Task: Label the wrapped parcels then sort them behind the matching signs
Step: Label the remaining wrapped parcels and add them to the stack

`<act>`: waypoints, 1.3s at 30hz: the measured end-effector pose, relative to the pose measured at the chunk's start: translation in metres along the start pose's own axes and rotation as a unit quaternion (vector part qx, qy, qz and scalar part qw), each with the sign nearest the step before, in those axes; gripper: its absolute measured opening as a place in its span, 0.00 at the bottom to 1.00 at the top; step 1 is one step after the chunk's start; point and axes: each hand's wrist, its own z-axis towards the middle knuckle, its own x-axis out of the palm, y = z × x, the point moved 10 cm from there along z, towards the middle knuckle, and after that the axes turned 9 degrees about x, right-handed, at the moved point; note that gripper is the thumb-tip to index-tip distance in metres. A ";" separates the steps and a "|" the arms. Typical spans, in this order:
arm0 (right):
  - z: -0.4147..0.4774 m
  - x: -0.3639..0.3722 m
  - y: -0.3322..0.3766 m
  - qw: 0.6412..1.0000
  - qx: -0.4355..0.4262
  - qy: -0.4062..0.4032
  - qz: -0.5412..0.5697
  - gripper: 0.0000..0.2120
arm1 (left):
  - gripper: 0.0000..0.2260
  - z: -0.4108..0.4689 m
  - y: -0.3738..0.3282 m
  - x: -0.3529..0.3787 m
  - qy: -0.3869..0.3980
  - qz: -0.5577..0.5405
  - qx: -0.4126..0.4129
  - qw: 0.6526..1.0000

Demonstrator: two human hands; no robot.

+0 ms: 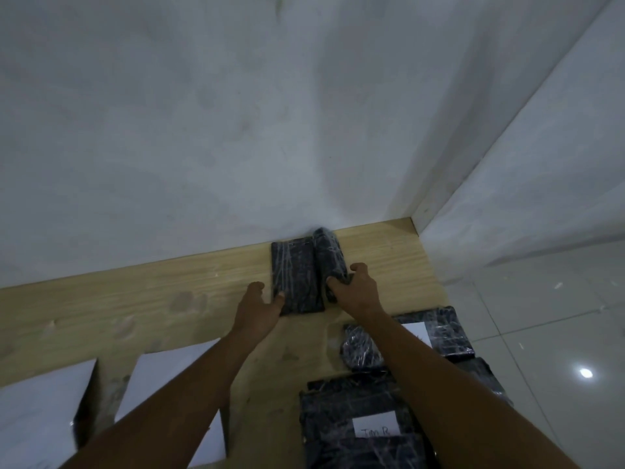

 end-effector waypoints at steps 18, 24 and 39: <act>-0.207 0.110 0.032 0.977 -0.074 0.188 0.069 0.08 | 0.19 -0.138 0.073 -0.151 -0.014 -0.250 0.046 0.967; -0.288 0.210 0.003 0.958 0.008 0.276 0.078 0.20 | 0.10 -0.217 0.161 -0.213 0.006 -0.249 0.045 0.967; -0.392 0.379 -0.065 0.959 0.055 0.276 -0.042 0.16 | 0.18 -0.321 0.373 -0.275 0.036 -0.178 -0.061 0.981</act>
